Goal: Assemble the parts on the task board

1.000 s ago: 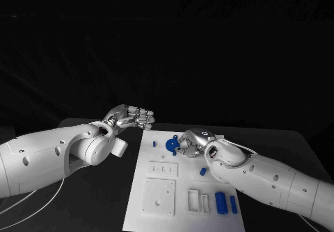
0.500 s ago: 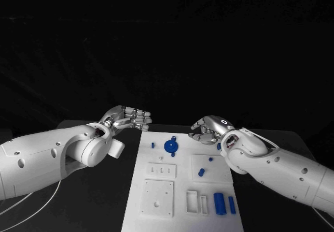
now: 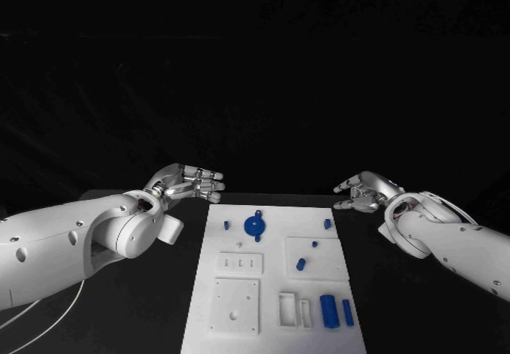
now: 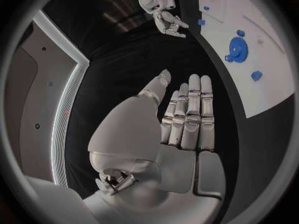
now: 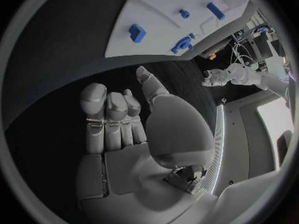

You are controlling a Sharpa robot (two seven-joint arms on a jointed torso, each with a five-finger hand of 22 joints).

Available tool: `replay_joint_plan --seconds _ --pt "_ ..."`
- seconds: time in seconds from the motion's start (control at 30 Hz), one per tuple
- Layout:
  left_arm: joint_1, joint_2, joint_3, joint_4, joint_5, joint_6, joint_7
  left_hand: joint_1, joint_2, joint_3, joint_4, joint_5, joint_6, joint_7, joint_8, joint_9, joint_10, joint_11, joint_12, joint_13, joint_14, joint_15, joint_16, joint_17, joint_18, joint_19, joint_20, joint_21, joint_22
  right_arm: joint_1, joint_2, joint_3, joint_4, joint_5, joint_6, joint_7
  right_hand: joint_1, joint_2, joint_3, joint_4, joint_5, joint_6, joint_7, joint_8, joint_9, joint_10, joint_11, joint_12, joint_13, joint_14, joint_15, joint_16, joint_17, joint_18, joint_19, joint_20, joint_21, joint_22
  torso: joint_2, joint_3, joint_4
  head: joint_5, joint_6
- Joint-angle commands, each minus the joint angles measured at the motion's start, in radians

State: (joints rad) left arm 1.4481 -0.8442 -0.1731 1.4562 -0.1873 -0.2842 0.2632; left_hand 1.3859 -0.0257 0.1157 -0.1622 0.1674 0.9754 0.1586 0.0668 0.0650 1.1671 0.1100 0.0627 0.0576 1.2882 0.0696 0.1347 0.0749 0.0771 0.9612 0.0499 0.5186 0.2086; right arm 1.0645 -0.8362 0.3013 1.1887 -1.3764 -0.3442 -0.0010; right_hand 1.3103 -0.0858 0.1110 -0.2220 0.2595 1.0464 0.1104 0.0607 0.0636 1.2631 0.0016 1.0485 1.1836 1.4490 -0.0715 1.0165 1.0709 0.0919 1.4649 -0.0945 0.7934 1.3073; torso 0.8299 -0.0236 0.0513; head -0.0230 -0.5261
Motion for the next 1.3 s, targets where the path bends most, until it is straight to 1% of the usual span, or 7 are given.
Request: replay_joint_plan --seconds 0.03,0.17,0.33,0.43,0.73,0.97,1.3 --pt "0.001 0.001 0.001 0.0 -0.01 0.025 0.008 -0.015 -0.003 0.014 -0.002 -0.003 0.002 -0.004 0.001 0.001 0.005 0.0 -0.003 0.001 -0.002 -0.005 0.0 0.001 0.0 -0.002 -0.005 0.001 0.001 -0.01 -0.002 0.001 -0.031 0.063 0.068 0.1 0.01 0.0 0.0 -0.019 -0.003 -0.008 -0.001 0.001 -0.001 -0.003 0.0 -0.007 -0.003 -0.002 0.003 -0.007 0.001 0.007 0.052 0.006 -0.006 0.06 0.0 0.0036 -0.0028 -0.004 0.003" --pt "0.001 0.002 0.001 -0.003 -0.012 0.03 0.006 -0.018 -0.006 0.017 -0.003 -0.003 0.001 -0.003 0.001 0.001 -0.007 0.004 -0.003 0.001 -0.003 -0.004 -0.001 0.001 -0.001 -0.003 -0.004 0.0 0.001 -0.022 0.002 0.002 -0.057 0.054 0.088 0.114 0.012 0.003 0.005 -0.032 0.003 -0.013 -0.002 0.001 -0.001 -0.005 -0.001 -0.009 -0.006 -0.001 0.003 -0.01 0.001 0.005 0.053 0.006 -0.009 0.064 0.0 0.005 -0.0019 -0.004 0.002" --pt "0.001 0.003 0.0 -0.007 -0.014 0.035 0.006 -0.017 -0.009 0.014 -0.003 -0.004 -0.001 -0.001 0.001 0.001 -0.038 0.012 -0.002 0.002 -0.005 -0.001 0.0 0.001 0.002 -0.002 0.0 -0.002 -0.002 -0.029 0.011 0.002 -0.08 0.046 0.11 0.119 0.012 0.005 0.014 -0.048 0.019 -0.023 -0.002 0.001 -0.001 -0.006 -0.003 -0.008 -0.006 -0.001 0.002 -0.011 0.005 0.004 0.054 0.005 -0.01 0.071 0.001 0.0011 -0.0002 -0.01 0.002" --pt "0.001 0.003 0.0 -0.008 -0.017 0.037 0.006 -0.017 -0.009 0.012 -0.002 -0.004 -0.001 -0.001 0.001 0.001 -0.04 0.012 -0.002 0.002 -0.006 0.0 -0.001 0.001 0.002 -0.003 0.0 -0.004 -0.003 -0.031 0.021 0.002 -0.096 0.025 0.114 0.119 0.01 0.006 0.031 -0.059 0.118 -0.027 0.002 0.001 -0.001 -0.009 -0.001 -0.011 -0.008 -0.002 0.002 -0.012 0.006 0.003 0.054 0.004 -0.011 0.073 -0.001 -0.0017 -0.0003 -0.012 0.001" --pt "0.001 0.002 0.0 -0.01 -0.02 0.038 0.005 -0.015 -0.009 0.01 -0.002 -0.004 0.0 -0.001 0.001 0.001 -0.041 0.012 -0.002 0.002 -0.008 0.0 -0.001 0.001 0.002 -0.004 0.001 -0.006 -0.005 -0.058 0.05 0.002 -0.119 0.01 0.13 0.128 -0.009 -0.004 0.054 -0.058 0.118 -0.024 0.001 0.001 -0.001 -0.008 -0.001 -0.008 -0.006 -0.001 0.002 -0.011 0.01 0.004 0.055 0.005 -0.015 0.08 0.001 -0.0006 0.0041 -0.011 -0.007" --pt "0.001 -0.001 0.0 -0.013 -0.022 0.037 0.004 -0.015 -0.008 0.009 -0.002 -0.003 0.0 -0.001 0.001 0.001 -0.041 0.013 -0.002 0.002 -0.009 0.001 -0.001 0.001 0.002 -0.004 0.002 -0.008 -0.006 -0.068 0.057 0.002 -0.119 0.016 0.136 0.122 -0.015 -0.001 0.05 -0.057 0.123 -0.019 0.0 0.002 -0.001 -0.005 -0.001 -0.004 -0.004 0.001 0.002 -0.008 0.014 0.005 0.056 0.004 -0.012 0.083 0.0 -0.0038 0.0025 -0.008 -0.015" --pt "0.001 -0.004 0.0 -0.015 -0.025 0.036 0.003 -0.012 -0.008 0.007 -0.003 -0.003 0.0 -0.001 0.001 0.001 -0.042 0.013 -0.002 0.002 -0.009 0.001 -0.001 0.001 0.002 -0.003 0.001 -0.008 -0.007 -0.075 0.052 0.002 -0.098 0.025 0.174 0.124 -0.024 0.002 0.05 -0.059 0.136 -0.001 0.001 0.001 -0.001 -0.003 0.0 0.003 0.001 0.001 0.002 -0.004 0.018 0.005 0.057 0.005 -0.009 0.087 -0.002 -0.0022 -0.0014 -0.005 -0.022"
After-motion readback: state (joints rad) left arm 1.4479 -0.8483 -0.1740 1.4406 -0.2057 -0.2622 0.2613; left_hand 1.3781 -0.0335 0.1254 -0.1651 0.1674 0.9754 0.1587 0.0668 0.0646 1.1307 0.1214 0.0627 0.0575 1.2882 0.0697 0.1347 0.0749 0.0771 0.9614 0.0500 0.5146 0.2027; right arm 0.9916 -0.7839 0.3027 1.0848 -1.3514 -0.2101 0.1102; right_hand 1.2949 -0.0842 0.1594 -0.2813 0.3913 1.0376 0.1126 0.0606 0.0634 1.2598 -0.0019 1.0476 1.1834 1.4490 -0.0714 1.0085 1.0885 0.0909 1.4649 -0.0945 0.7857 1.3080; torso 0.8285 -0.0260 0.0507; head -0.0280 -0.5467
